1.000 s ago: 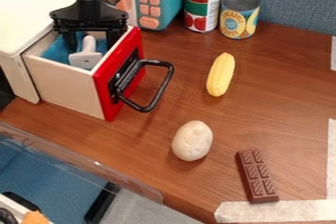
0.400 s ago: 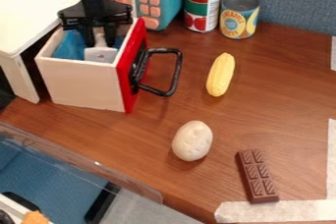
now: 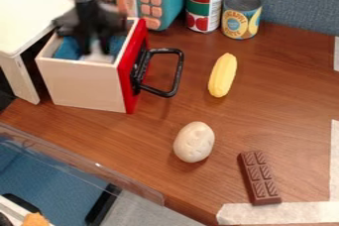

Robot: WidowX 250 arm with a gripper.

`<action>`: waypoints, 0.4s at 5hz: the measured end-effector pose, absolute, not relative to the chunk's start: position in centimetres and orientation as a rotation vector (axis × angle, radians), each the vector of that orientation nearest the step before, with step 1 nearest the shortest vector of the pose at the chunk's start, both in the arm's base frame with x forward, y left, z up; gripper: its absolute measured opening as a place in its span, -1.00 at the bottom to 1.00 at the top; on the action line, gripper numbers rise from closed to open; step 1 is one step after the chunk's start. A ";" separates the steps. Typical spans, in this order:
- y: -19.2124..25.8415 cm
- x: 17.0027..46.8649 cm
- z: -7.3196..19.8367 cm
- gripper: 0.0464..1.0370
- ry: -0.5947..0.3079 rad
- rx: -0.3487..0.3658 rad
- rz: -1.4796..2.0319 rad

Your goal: Getting the thing in the drawer and putting it in the table

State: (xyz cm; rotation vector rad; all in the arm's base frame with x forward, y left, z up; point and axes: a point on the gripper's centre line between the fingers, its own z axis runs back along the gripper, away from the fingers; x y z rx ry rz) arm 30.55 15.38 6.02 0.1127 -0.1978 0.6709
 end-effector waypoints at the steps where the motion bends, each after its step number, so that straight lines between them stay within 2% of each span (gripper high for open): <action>1: 14.4 29.8 8.9 -0.44 -0.242 0.059 0.645; 2: 12.9 27.4 12.7 -0.44 -0.285 0.043 0.587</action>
